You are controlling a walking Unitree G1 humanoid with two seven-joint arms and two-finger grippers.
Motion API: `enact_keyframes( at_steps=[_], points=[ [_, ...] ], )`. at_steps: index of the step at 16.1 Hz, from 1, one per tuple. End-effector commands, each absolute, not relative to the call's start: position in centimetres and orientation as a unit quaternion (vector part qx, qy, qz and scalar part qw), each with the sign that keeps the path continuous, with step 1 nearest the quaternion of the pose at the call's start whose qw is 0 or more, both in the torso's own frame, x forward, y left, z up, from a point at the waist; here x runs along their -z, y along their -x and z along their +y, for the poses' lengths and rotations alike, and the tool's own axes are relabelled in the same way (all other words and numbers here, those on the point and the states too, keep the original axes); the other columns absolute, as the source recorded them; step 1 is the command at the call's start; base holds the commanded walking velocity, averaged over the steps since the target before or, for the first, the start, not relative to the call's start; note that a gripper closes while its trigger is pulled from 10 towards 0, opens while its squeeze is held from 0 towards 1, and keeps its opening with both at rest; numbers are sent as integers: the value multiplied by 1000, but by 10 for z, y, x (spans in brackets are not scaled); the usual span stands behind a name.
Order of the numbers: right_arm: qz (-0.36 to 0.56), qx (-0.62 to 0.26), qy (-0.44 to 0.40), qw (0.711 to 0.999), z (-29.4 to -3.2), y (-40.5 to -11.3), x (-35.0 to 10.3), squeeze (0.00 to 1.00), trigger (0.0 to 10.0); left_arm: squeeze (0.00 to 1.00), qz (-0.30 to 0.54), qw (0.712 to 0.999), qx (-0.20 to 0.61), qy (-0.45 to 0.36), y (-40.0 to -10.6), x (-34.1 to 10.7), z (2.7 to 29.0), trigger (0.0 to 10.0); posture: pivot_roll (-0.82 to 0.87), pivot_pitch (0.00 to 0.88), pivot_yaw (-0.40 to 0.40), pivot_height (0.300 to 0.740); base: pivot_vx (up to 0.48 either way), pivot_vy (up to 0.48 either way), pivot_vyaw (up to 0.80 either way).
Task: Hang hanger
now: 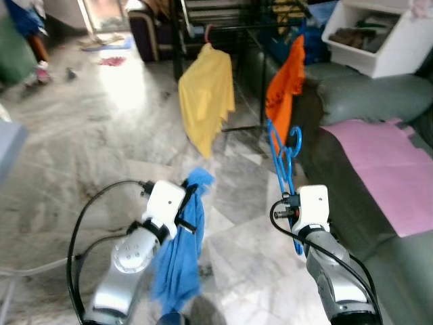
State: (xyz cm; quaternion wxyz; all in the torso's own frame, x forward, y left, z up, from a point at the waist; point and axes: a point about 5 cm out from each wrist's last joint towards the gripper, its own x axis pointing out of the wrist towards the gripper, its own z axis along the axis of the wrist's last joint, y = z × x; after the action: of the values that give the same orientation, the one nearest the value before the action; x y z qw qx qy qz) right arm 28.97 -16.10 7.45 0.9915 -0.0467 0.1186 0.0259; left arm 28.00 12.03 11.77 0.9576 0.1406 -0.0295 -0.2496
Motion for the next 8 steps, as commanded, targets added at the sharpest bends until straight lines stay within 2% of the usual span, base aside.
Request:
enact_keyframes(
  at_steps=[1,2,4,5,6,7,8],
  points=[
    [102,-23,66,992,-166,-293,-82,0,10000,0,-67,947,266,-169,-289,-133,117,10000,23,81,-18,740,0,0,0],
    [101,-29,80,991,-168,-295,-83,0,10000,0,-76,940,277,-185,-295,-139,117,10000,17,81,-14,740,0,0,0],
    [79,-40,115,989,-173,-297,-89,0,10000,0,-102,907,329,-243,-303,-150,112,10000,18,83,-6,740,0,0,0],
    [81,-58,108,989,-176,-298,-90,0,10000,0,-114,879,368,-282,-307,-154,107,10000,17,80,-2,740,0,0,0],
    [89,-77,84,989,-178,-298,-92,0,10000,0,-119,864,380,-308,-313,-156,105,10000,16,80,1,740,0,0,0],
    [89,-115,118,982,-186,-297,-97,0,10000,0,-121,828,404,-370,-320,-159,105,10000,6,75,7,740,0,0,0],
    [97,-119,159,975,-196,-298,-99,0,10000,0,-89,806,423,-405,-325,-155,108,10000,-2,72,11,740,0,0,0]
  ],
)
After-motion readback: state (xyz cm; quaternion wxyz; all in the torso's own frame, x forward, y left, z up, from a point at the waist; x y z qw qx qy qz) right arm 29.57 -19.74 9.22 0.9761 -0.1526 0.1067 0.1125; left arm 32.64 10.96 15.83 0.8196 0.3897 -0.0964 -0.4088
